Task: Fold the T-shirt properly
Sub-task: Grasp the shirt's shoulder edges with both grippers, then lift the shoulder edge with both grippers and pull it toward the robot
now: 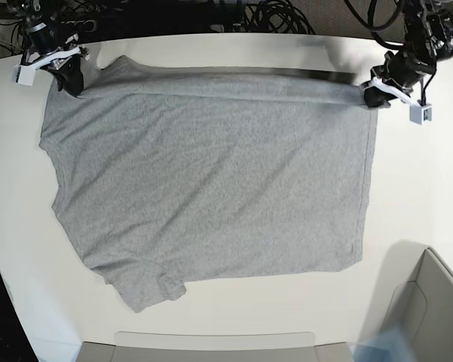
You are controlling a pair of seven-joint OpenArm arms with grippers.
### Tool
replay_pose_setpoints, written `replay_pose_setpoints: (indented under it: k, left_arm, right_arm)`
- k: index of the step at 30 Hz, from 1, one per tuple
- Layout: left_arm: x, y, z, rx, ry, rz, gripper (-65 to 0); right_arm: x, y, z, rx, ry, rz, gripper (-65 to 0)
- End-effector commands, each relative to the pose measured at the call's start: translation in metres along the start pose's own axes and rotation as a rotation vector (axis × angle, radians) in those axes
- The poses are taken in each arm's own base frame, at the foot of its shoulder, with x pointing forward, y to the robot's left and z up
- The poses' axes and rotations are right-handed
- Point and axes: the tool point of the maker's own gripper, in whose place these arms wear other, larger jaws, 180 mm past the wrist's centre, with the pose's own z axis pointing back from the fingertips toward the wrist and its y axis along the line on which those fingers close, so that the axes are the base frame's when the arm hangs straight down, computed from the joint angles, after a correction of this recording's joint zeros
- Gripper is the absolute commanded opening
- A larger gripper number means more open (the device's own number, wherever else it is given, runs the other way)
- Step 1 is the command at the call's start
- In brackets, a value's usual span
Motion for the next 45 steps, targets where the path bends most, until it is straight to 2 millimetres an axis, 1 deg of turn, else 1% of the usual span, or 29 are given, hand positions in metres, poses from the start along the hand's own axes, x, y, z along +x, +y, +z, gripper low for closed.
replay_pose_setpoints:
  k: [1, 5, 8, 11, 15, 21, 24, 28, 30, 34, 36, 41, 45]
  left_arm:
    - [0.017, -0.005, 0.003, -0.015, -0.030, -0.019, -65.0]
    - [0.032, -0.012, -0.001, -0.034, -0.049, -0.025, -65.0]
    - [0.040, -0.010, -0.011, -0.031, -0.041, 0.043, -65.0]
    - [0.050, -0.010, -0.019, -0.040, -0.047, 0.076, -65.0]
    - [0.062, -0.010, -0.026, -0.052, -0.063, 0.100, -65.0]
    - [0.069, -0.018, -0.053, -0.094, -0.027, 0.126, -65.0]
    - [0.079, -0.025, -0.059, -0.109, -0.036, 0.118, -65.0]
    - [0.095, -0.022, -0.061, -0.056, -0.059, 0.075, -65.0]
    - [0.103, -0.021, -0.062, -0.027, -0.072, 0.053, -65.0]
    - [0.116, -0.030, -0.065, -0.026, -0.085, 0.016, -65.0]
    - [0.118, -0.031, -0.068, -0.030, -0.084, 0.019, -65.0]
    - [0.121, -0.022, -0.085, -0.035, -0.053, 0.081, -65.0]
    - [0.124, -0.022, -0.087, -0.038, -0.055, 0.085, -65.0]
  right_arm:
    - [0.021, 0.006, -0.003, 0.029, -0.047, 0.027, -65.0]
    - [0.040, 0.012, -0.020, 0.050, -0.040, 0.075, -65.0]
    - [0.054, 0.018, -0.036, 0.056, -0.032, 0.160, -65.0]
    - [0.061, 0.026, -0.052, 0.048, -0.028, 0.212, -65.0]
    - [0.072, 0.033, -0.067, 0.027, -0.035, 0.277, -65.0]
    - [0.086, 0.053, -0.088, 0.061, -0.044, 0.358, -65.0]
    - [0.090, 0.052, -0.099, 0.038, -0.041, 0.401, -65.0]
    - [0.094, 0.053, -0.109, 0.024, -0.054, 0.436, -65.0]
    - [0.096, 0.049, -0.114, 0.010, -0.053, 0.437, -65.0]
    - [0.099, 0.038, -0.123, -0.013, -0.046, 0.421, -65.0]
    - [0.100, 0.033, -0.128, -0.021, -0.043, 0.410, -65.0]
    - [0.106, 0.026, -0.138, -0.033, -0.042, 0.385, -65.0]
    - [0.114, 0.023, -0.144, -0.040, -0.050, 0.378, -65.0]
